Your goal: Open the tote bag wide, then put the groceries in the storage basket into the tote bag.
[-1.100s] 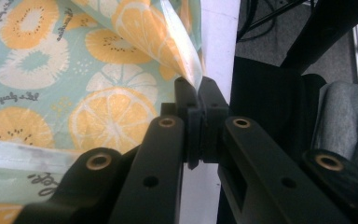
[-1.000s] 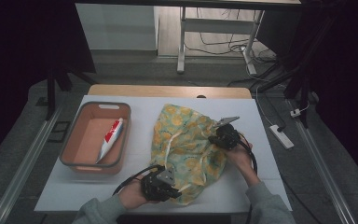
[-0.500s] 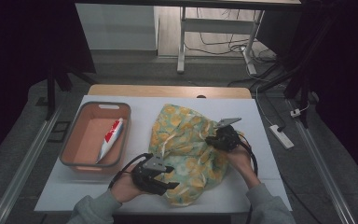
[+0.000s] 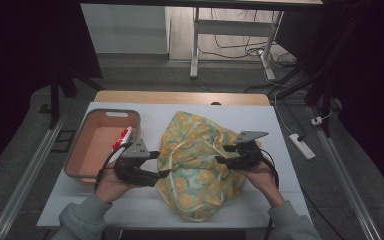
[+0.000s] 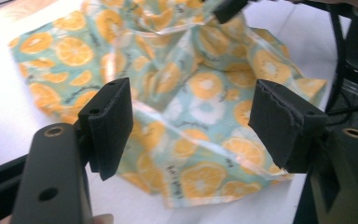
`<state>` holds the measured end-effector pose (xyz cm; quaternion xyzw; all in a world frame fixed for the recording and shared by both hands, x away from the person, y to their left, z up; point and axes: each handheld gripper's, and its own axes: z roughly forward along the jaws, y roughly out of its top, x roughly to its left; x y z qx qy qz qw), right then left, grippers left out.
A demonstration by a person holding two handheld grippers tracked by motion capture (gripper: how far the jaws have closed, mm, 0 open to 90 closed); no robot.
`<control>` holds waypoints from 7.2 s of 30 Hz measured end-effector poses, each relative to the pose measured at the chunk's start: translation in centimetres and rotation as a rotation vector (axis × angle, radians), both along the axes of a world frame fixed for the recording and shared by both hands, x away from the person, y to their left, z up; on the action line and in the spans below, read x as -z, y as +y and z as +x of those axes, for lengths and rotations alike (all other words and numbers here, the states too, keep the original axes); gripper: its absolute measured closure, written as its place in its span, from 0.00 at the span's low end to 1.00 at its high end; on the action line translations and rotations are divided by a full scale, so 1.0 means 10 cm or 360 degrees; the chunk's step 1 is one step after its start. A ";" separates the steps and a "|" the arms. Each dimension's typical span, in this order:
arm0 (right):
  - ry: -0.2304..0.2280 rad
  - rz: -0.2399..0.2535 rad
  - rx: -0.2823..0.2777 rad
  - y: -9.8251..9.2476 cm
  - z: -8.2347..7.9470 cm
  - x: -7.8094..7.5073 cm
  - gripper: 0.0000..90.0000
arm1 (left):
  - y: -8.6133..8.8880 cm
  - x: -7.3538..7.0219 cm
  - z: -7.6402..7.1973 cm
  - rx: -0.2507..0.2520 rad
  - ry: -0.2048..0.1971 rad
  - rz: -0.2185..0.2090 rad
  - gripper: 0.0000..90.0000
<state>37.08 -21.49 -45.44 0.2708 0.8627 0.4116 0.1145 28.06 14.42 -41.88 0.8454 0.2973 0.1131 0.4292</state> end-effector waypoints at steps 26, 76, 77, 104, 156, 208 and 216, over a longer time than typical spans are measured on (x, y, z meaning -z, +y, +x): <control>-0.0110 0.0161 -0.0012 -0.23 -0.26 -0.08 0.46 | 0.70 -0.03 0.54 -0.0419 0.0081 0.0100 0.31; -0.0092 0.0082 -0.0004 -0.17 -0.26 0.00 0.45 | 1.06 0.91 1.38 -0.0700 0.0792 0.0423 0.55; -0.0096 0.0083 -0.0006 -0.17 -0.26 0.00 0.45 | 1.06 0.91 1.38 -0.0703 0.0793 0.0422 0.57; -0.0127 0.0087 0.0020 -0.20 -0.26 -0.03 0.45 | 1.45 0.61 1.20 -0.0645 0.0749 0.0120 0.82; 0.0176 -0.0038 0.0241 -0.03 -0.81 0.13 1.00 | -0.17 -0.31 0.48 0.0217 0.0258 -0.0062 0.82; -0.0088 0.0193 0.0254 -0.21 -1.07 -0.12 1.00 | -1.63 0.84 0.80 0.0840 0.0017 0.0788 0.80; -0.0054 0.0182 0.0253 -0.22 -1.05 -0.07 1.00 | -1.59 0.78 0.81 0.0781 -0.0012 0.0741 0.66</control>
